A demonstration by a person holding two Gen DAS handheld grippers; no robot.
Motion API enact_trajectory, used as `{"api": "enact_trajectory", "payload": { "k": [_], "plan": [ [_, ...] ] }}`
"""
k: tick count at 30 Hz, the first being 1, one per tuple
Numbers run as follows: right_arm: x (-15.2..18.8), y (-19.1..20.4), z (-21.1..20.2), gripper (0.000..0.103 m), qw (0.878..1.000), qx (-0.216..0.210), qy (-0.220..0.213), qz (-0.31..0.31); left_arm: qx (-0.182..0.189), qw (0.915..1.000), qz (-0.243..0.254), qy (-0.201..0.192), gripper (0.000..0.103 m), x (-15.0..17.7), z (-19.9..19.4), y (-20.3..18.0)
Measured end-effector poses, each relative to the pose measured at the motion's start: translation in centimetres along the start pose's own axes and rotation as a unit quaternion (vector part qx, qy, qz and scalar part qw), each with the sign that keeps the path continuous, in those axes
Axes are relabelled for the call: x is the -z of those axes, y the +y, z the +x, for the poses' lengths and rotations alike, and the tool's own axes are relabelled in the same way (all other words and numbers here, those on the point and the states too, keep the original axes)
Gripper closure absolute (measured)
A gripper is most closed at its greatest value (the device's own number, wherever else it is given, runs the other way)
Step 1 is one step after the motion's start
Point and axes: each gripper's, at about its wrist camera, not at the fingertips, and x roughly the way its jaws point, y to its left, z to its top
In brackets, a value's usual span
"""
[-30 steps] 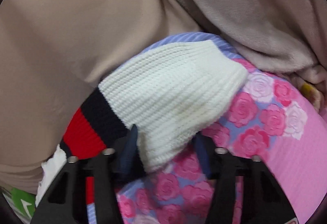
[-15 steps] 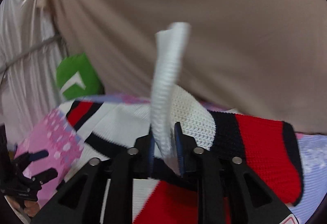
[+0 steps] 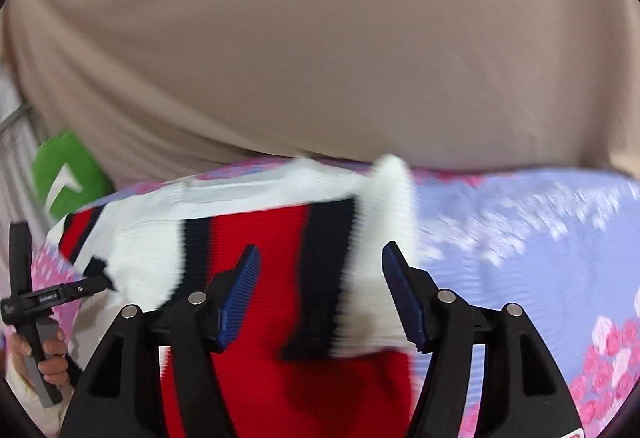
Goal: Fold small clothes
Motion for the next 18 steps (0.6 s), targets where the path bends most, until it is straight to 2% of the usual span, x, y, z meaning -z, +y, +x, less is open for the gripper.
{"api": "enact_trajectory", "payload": {
  "k": [2,4,5,6,7,8,9,12,14,15,16,18],
  "plan": [
    [0.1,-1.6,1.7,0.040,0.999,0.006,0.023,0.021,-0.004,1.0000,0.001,0.005,0.021,-0.3,0.8,-0.3],
    [-0.1,-2.4,3.1,0.040,0.999,0.006,0.043,0.028,-0.013,0.9999,0.007,0.000,0.043,-0.8,1.4,-0.8],
    [-0.1,-2.3,4.0,0.041,0.998,0.004,0.053,0.026,-0.018,0.9998,0.011,0.001,0.067,-1.2,1.7,-1.0],
    [-0.1,-1.9,4.9,0.058,0.998,0.002,0.063,0.020,-0.020,0.9997,0.012,0.000,0.091,-1.6,1.8,-1.2],
    [-0.2,-1.3,5.3,0.086,0.998,0.000,0.069,0.011,-0.017,0.9998,0.013,-0.001,0.096,-2.0,1.7,-1.4],
    [-0.5,-0.7,5.3,0.088,0.998,-0.003,0.066,0.005,-0.017,0.9997,0.014,-0.008,0.096,-2.5,1.4,-1.6],
    [-1.1,0.0,4.2,0.089,0.999,-0.012,0.041,0.005,-0.015,0.9994,0.020,-0.024,0.096,-3.2,0.6,-2.1],
    [-2.5,0.6,-1.4,0.090,0.995,-0.069,-0.068,0.019,-0.015,0.9939,0.047,-0.099,0.097,-4.7,-3.3,-3.7],
    [-2.5,-0.2,-3.1,0.091,0.991,-0.073,-0.107,0.037,-0.017,0.9885,0.057,-0.139,0.097,-5.1,-5.4,-4.3],
    [-2.3,-1.1,-2.2,0.091,0.993,-0.054,-0.098,0.045,-0.020,0.9878,0.060,-0.143,0.096,-4.9,-5.4,-4.3],
    [-1.8,-1.8,-0.3,0.091,0.997,-0.026,-0.067,0.042,-0.026,0.9883,0.065,-0.135,0.096,-4.7,-4.6,-4.4],
    [0.2,-3.2,5.3,0.093,0.998,0.043,0.029,0.035,-0.057,0.9906,0.078,-0.096,0.096,-3.8,-1.0,-4.4]
  ]
}}
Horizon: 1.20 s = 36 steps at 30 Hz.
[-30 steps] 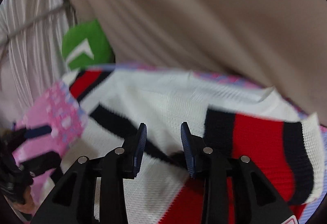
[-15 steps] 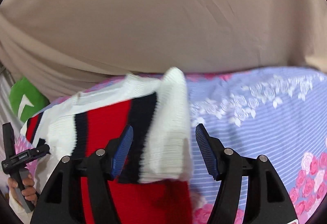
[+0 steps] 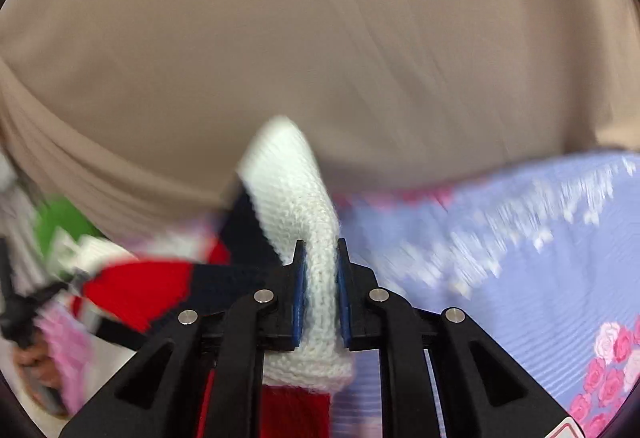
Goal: Fold small clothes
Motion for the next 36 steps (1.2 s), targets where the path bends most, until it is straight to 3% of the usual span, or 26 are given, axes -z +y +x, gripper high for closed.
{"api": "enact_trajectory", "payload": {
  "k": [3,5,8,10,12,15,18,21,26,36],
  "plan": [
    [0.8,-1.0,-0.6,0.093,0.999,-0.011,-0.014,0.026,-0.022,0.9978,-0.001,0.062,0.096,3.1,4.7,0.0],
    [0.3,-0.8,-3.2,0.092,0.998,-0.018,-0.044,0.039,-0.030,0.9989,0.011,0.035,0.095,3.7,4.3,-0.3],
    [-0.1,1.4,-6.4,0.090,0.995,-0.050,-0.082,0.017,-0.046,0.9983,0.024,0.026,0.094,4.1,4.3,-1.1],
    [0.4,3.6,-6.3,0.089,0.995,-0.066,-0.073,-0.017,-0.056,0.9977,0.031,0.023,0.094,4.2,4.4,-1.7],
    [1.3,4.4,-4.5,0.089,0.996,-0.052,-0.052,-0.046,-0.061,0.9974,0.033,0.020,0.093,4.3,4.4,-2.0],
    [2.5,3.8,0.4,0.092,0.998,-0.025,0.031,-0.041,-0.061,0.9975,0.030,0.018,0.093,4.3,4.4,-1.6],
    [1.8,3.5,-1.3,0.093,0.999,-0.038,0.004,-0.012,-0.060,0.9977,0.028,0.016,0.092,4.4,4.4,-2.0],
    [1.4,4.4,-2.9,0.091,0.998,-0.040,-0.031,-0.026,-0.061,0.9976,0.028,0.016,0.092,4.4,4.2,-1.7],
    [2.3,4.6,0.5,0.093,0.999,-0.004,0.017,-0.036,-0.059,0.9977,0.028,0.016,0.092,4.3,4.4,-1.7],
    [2.5,7.4,1.1,0.092,0.996,0.043,-0.005,-0.078,-0.058,0.9979,0.026,0.014,0.092,4.3,4.2,-1.6]
  ]
}}
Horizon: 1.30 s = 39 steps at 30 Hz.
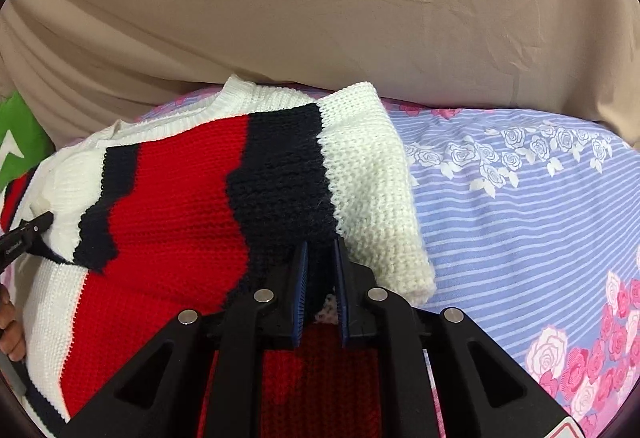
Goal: Fold small clothes
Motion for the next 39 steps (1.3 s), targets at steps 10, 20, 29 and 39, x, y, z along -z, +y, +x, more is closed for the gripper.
{"api": "enact_trajectory", "payload": {
  "k": [10,20,29,39],
  "plan": [
    [1.0,-2.0,-1.7,0.092,1.000,-0.008,-0.004,0.014,-0.017,0.9921,-0.102,-0.070,0.051,-1.5,-4.4,9.3],
    [0.9,-2.7,-2.2,0.091,1.000,-0.002,-0.004,0.009,-0.129,0.9408,-0.313,-0.023,0.036,-3.6,-2.2,34.9],
    [0.8,-2.9,-2.3,0.091,1.000,0.001,-0.004,0.006,-0.055,0.9332,-0.355,-0.018,0.096,-4.9,-0.4,37.4],
    [0.8,-3.0,-2.2,0.091,1.000,-0.006,-0.005,0.012,0.043,0.9839,-0.050,-0.166,0.096,-13.9,-13.5,8.9]
  ]
}}
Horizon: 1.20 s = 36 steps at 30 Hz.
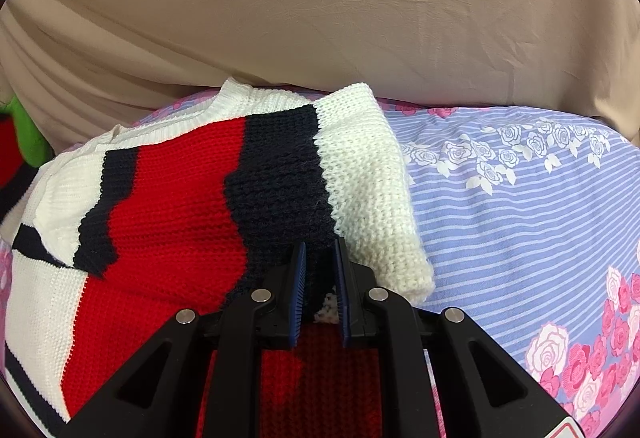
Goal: Fold small clothes
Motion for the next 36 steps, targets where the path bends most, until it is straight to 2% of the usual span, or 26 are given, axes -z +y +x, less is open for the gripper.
{"api": "enact_trajectory", "payload": {
  "k": [2,4,6,9,11,13,14,15,17,18,19,21,24,26,28,30,33,34,35,36],
  "plan": [
    [0.1,-0.1,-0.1,0.091,1.000,-0.004,-0.001,0.004,0.033,0.9976,0.058,0.018,0.095,1.8,0.9,-7.6],
    [0.1,-0.4,-0.1,0.090,1.000,-0.013,-0.002,0.011,0.059,0.9900,0.119,0.048,0.090,5.8,2.9,-14.8],
    [0.2,-0.8,-0.3,0.090,0.999,-0.025,-0.003,0.020,0.074,0.9776,0.176,0.088,0.072,11.3,5.3,-20.4],
    [0.3,-1.4,-0.5,0.086,0.998,-0.046,-0.006,0.033,0.079,0.9625,0.222,0.135,0.068,18.4,7.4,-23.4],
    [0.4,-1.7,-0.8,0.082,0.998,-0.058,-0.010,0.038,0.082,0.9618,0.215,0.148,0.067,20.2,7.3,-22.5],
    [0.6,-1.9,-1.2,0.079,0.997,-0.066,-0.014,0.040,0.089,0.9660,0.188,0.154,0.063,19.7,6.7,-20.7],
    [0.6,-1.9,-1.4,0.079,0.997,-0.068,-0.019,0.041,0.089,0.9693,0.173,0.150,0.056,19.2,5.9,-19.5],
    [0.7,-1.8,-1.8,0.076,0.996,-0.069,-0.026,0.041,0.085,0.9737,0.158,0.141,0.049,18.5,5.2,-17.7],
    [0.9,-1.7,-2.8,0.070,0.996,-0.062,-0.045,0.037,0.063,0.9814,0.134,0.123,0.045,17.4,3.8,-14.3],
    [0.9,-1.3,-3.6,0.062,0.997,-0.049,-0.060,0.028,0.052,0.9840,0.121,0.120,0.044,17.0,3.4,-12.6],
    [0.8,-0.6,-4.3,0.056,0.997,-0.041,-0.070,0.013,0.042,0.9865,0.102,0.121,0.043,16.6,3.0,-10.8],
    [0.6,1.9,-5.9,0.052,0.995,-0.050,-0.082,-0.035,0.026,0.9883,0.059,0.138,0.038,16.1,3.2,-7.2],
    [0.1,6.6,-6.9,0.039,0.988,-0.074,-0.084,-0.105,0.013,0.9830,-0.013,0.183,0.039,16.7,4.9,-2.8],
    [0.0,10.3,-6.4,0.036,0.980,-0.083,-0.071,-0.166,0.035,0.9738,-0.069,0.214,0.039,17.4,5.6,-0.8],
    [0.0,13.9,-5.0,0.036,0.969,-0.065,-0.064,-0.229,0.076,0.9599,-0.125,0.239,0.038,18.3,5.9,0.9],
    [-0.6,15.9,-3.0,0.036,0.965,-0.050,-0.049,-0.254,0.092,0.9531,-0.145,0.249,0.038,18.7,6.1,1.3],
    [-2.1,16.7,-0.8,0.038,0.969,-0.039,-0.030,-0.242,0.080,0.9557,-0.148,0.242,0.039,18.1,6.9,1.5],
    [-2.5,16.7,0.0,0.057,0.972,-0.042,-0.019,-0.232,0.075,0.9582,-0.146,0.234,0.039,18.4,7.2,1.1],
    [-3.1,16.3,0.5,0.076,0.975,-0.057,0.000,-0.215,0.057,0.9622,-0.140,0.227,0.046,18.0,7.7,1.1],
    [-3.8,15.9,0.4,0.090,0.979,-0.074,0.007,-0.190,0.038,0.9652,-0.136,0.220,0.063,17.6,7.9,0.7]
  ]
}}
